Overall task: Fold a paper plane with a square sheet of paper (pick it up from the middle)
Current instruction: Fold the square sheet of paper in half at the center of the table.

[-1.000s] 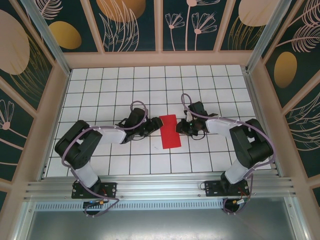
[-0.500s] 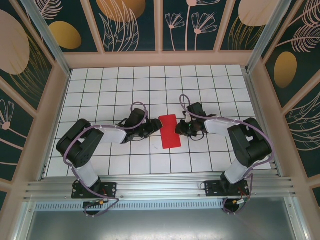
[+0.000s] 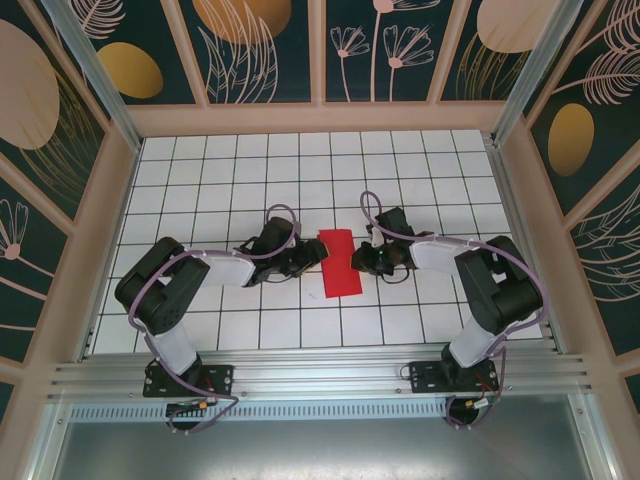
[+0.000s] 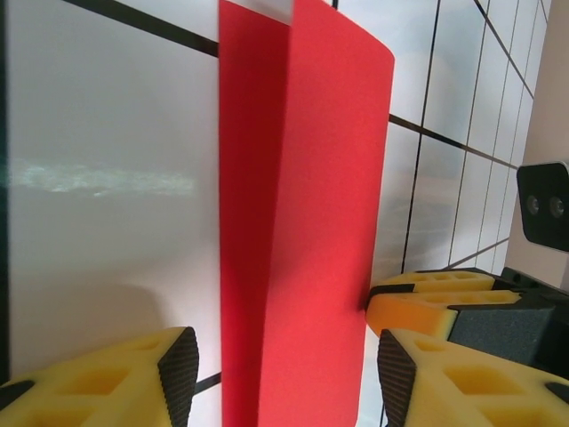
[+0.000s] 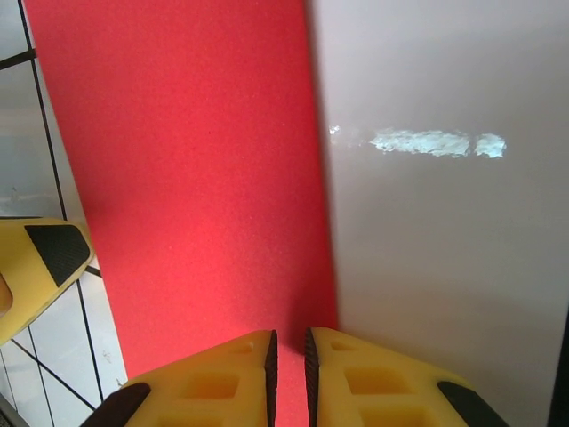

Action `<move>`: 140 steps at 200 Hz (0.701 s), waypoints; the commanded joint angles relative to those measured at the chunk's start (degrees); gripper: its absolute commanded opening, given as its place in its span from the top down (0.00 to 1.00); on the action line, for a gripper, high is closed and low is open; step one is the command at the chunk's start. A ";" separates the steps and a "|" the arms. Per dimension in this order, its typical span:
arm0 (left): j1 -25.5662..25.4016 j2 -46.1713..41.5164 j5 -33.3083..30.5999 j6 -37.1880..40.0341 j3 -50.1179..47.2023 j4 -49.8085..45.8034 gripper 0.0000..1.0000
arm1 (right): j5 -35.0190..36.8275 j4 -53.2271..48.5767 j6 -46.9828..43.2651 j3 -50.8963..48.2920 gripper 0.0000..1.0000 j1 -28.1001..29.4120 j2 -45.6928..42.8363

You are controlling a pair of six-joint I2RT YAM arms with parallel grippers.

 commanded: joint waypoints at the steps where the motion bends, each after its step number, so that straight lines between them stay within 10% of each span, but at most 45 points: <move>1: -0.69 1.14 1.35 -0.12 1.64 -0.44 0.44 | -1.57 1.71 0.82 -0.97 0.79 -0.31 0.41; 140: -2.16 3.64 3.04 -1.35 2.26 1.83 0.48 | -1.93 2.39 1.04 -1.72 0.79 -0.65 0.44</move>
